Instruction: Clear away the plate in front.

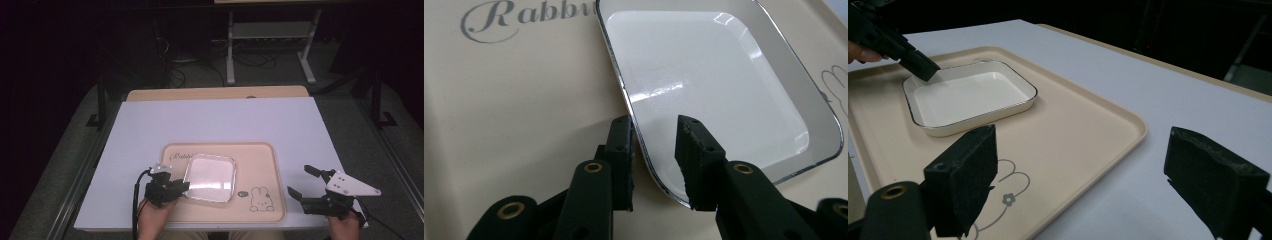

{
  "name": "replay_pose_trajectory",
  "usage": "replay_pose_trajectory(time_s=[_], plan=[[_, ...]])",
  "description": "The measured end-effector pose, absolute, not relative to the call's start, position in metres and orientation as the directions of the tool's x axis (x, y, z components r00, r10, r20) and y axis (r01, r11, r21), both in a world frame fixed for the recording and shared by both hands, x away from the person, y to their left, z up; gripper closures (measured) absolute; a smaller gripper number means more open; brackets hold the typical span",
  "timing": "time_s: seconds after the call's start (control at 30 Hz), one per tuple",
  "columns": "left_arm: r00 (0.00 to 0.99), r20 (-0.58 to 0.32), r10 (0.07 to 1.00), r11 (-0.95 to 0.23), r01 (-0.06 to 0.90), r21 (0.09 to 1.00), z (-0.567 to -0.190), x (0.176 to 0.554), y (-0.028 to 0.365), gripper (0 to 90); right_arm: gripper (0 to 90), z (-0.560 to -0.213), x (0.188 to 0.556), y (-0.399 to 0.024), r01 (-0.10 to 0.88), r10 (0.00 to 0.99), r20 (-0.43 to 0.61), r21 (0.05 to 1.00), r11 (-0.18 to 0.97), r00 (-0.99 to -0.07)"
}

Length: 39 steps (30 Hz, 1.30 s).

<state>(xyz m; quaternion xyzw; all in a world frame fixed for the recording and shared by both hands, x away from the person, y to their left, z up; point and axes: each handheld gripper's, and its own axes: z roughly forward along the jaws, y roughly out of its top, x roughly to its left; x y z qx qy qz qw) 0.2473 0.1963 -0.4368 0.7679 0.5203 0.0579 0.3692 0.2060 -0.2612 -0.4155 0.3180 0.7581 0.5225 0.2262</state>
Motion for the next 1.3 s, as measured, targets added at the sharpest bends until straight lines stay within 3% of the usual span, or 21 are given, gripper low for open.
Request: replay_pose_trajectory(time_s=[0.67, 0.9, 1.3], plan=[[0.534, -0.268, 0.802, -0.259, 0.715, 0.649, -0.439, 0.237, 0.192, 66.1, 13.0, -0.418, 0.208, -0.257, 0.261, 0.725, -0.007, 0.931, 0.256, -0.688], [0.548, -0.352, 0.758, -0.227, 0.729, 0.646, -0.438, 0.235, 0.195, 66.1, 13.0, -0.418, 0.209, -0.254, 0.259, 0.715, -0.012, 0.928, 0.269, -0.699], [0.566, -0.322, 0.758, -0.271, 0.724, 0.635, -0.443, 0.237, 0.191, 64.2, 13.0, -0.418, 0.21, -0.25, 0.255, 0.699, -0.014, 0.926, 0.279, -0.715]])
